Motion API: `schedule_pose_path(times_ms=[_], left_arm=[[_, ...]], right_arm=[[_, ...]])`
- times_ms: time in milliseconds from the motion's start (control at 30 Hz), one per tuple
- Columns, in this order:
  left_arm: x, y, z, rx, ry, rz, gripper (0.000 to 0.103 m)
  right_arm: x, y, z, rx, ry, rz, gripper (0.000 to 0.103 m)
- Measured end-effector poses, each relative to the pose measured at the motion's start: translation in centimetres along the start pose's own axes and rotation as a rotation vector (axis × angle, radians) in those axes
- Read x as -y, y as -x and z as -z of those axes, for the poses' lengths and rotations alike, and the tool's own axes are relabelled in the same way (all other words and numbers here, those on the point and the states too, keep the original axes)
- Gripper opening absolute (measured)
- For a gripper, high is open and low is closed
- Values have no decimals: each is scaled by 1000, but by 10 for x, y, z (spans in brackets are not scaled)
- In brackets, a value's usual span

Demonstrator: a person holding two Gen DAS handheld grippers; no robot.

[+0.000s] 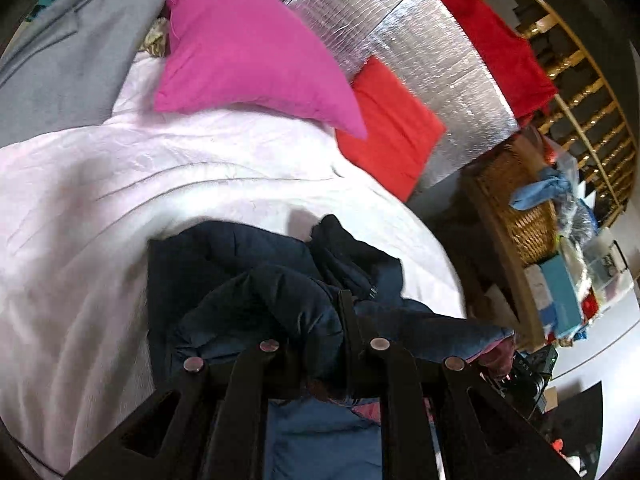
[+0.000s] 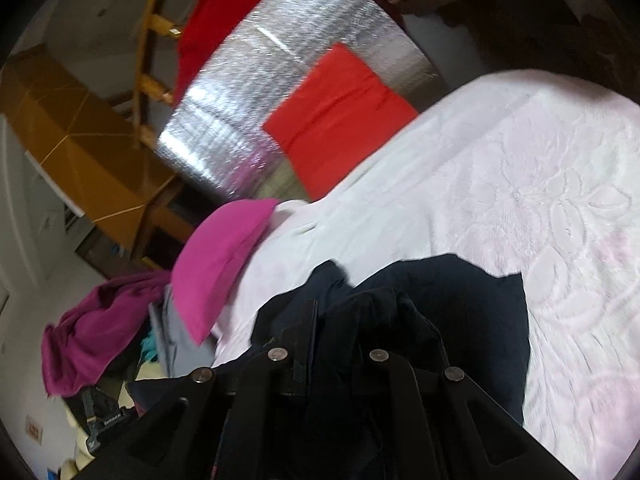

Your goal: Fold large clothes

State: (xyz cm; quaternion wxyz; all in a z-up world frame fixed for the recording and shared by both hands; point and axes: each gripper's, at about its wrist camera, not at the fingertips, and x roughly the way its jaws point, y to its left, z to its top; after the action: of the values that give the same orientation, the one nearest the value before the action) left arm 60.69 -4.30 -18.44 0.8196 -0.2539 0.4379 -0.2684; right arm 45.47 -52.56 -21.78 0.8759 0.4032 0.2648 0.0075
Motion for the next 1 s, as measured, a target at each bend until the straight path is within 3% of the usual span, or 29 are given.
schedule_pose_path(times_ms=[267,367,400,467,500,533,567,600,633,667,700,733,900,933,1000], left_arm=[[-27,-61,-23,-37,48,-34,19],[-36,-70,-27,-60,102,0,23],[-36,-68,-29,-61,110,27,28],[-37,-58,-32,-43,132,89,52],[-37,-43,-34,17,152,124,73],[-37,-26,-36,100,164,150,81],[-37,-11,-38,168,169,177,83],[-37,0,-40,209,174,201,84],[-36,15,-41,243,188,221,85],[-34,22,-40,239,192,205,85],[-30,27,-37,221,179,180,85],[-26,30,-34,208,154,169,85],[9,26,17,88,-57,59,85],[14,23,30,67,-93,32,85],[20,19,53,43,-152,-32,85]], right_arm=[[36,-57,-11,-27,-118,38,10],[64,-70,-15,-83,-286,-42,20],[70,-70,-17,-92,-328,-73,22],[76,-69,-20,-101,-370,-126,27],[76,-67,-22,-97,-365,-145,30],[72,-62,-23,-86,-348,-157,39],[69,-55,-24,-62,-337,-171,53],[66,-48,-24,-29,-336,-178,63],[65,-33,-25,47,-343,-193,83],[63,-22,-24,93,-346,-202,92],[60,-8,-25,138,-336,-215,92],[55,-1,-27,131,-311,-207,92],[18,9,-17,15,-116,-112,90],[12,9,-13,-7,-83,-96,85],[-3,2,-2,-61,-7,-57,64]])
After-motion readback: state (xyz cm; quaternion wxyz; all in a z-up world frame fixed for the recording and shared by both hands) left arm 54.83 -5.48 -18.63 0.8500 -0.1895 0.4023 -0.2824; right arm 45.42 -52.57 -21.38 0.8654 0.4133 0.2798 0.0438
